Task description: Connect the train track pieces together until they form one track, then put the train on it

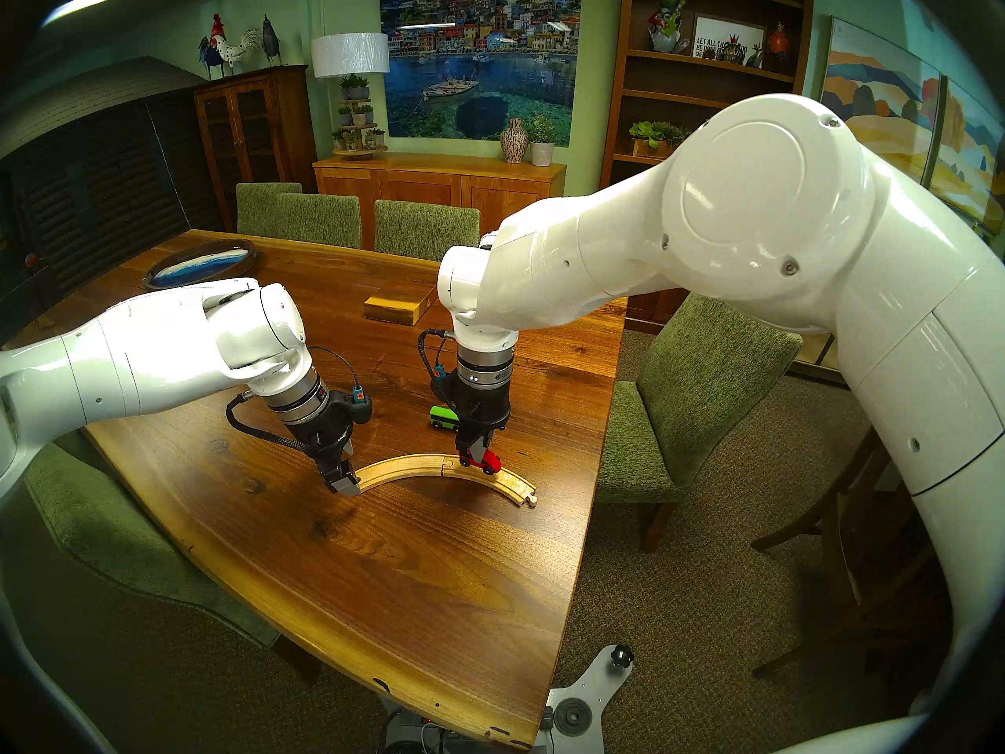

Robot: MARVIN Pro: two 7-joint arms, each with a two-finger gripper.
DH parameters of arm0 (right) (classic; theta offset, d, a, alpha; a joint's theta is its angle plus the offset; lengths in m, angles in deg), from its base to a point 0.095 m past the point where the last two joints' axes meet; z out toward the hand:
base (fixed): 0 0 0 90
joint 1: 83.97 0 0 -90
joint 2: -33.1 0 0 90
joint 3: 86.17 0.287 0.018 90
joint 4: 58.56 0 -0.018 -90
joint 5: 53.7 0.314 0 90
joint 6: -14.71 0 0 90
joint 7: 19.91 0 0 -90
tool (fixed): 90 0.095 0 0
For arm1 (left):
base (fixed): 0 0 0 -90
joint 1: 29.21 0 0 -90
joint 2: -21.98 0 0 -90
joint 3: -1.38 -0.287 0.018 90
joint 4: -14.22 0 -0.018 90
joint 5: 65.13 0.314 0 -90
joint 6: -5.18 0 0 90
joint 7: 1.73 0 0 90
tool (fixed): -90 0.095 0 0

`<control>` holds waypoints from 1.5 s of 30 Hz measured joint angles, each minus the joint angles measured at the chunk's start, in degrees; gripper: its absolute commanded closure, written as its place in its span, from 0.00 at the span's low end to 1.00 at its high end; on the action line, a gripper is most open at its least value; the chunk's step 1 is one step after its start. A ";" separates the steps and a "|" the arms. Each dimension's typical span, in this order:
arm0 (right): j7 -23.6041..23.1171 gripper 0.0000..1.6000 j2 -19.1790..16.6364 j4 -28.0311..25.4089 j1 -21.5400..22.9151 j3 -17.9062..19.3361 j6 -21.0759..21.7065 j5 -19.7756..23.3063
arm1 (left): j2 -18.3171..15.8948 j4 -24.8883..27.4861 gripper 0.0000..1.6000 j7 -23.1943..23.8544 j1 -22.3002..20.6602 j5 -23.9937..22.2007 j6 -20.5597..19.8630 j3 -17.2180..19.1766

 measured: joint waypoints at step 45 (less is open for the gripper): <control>-9.66 1.00 7.25 11.44 -5.28 -5.09 -5.12 -6.12 | 0.00 0.00 0.00 0.00 0.03 0.00 -0.02 0.06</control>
